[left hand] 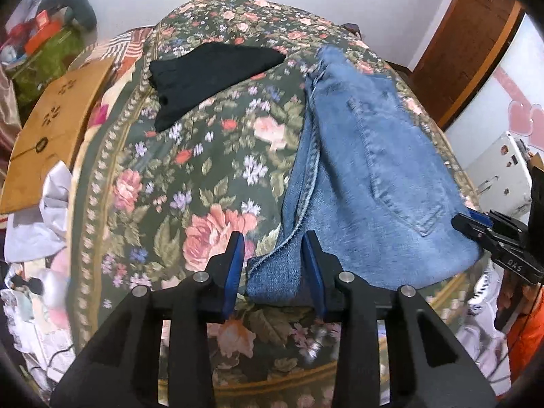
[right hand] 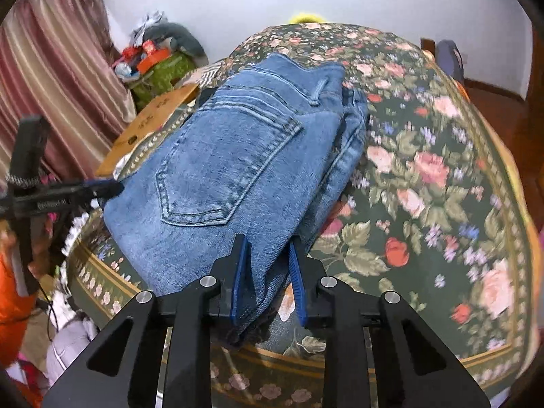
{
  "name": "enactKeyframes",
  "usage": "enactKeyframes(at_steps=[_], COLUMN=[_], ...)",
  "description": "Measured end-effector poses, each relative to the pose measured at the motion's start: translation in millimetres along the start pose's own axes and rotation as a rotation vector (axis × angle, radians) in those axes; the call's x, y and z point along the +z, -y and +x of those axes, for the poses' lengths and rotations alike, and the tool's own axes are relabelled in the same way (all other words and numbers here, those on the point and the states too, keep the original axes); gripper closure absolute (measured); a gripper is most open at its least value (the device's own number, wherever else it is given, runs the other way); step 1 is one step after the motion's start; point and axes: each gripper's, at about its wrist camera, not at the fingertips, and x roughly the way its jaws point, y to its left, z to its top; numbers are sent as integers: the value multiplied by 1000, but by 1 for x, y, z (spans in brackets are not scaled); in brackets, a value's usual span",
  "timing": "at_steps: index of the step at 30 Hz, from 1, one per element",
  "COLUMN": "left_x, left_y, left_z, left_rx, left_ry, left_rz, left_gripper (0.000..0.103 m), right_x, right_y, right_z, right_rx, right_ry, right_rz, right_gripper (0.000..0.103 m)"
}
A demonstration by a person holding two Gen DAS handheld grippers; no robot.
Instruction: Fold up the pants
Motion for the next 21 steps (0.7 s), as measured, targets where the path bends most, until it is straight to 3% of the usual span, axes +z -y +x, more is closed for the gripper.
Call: enactKeyframes(at_steps=[3,5,8,12,18,21], left_x=[23,40,70,104,134,140], left_y=[-1,2,10,27,50,57], left_z=[-30,-37,-30,6,61,83], left_rx=[2,-11,-14,-40,-130,-123], left_ry=[93,117,131,94,-18,-60], left_rz=[10,34,66,106,140,165], left_gripper=[65,59,52,51,51,51], right_x=[21,38,59,84,113,118], right_y=[7,18,33,53,74,82], right_z=[-18,-25,-20,6,64,86], right_rx=[-44,-46,-36,-34,-10,6], right_ry=[48,98,141,155,63,29], right_rz=[-32,-15,23,68,68,74], right_gripper=[73,60,60,60,60,60])
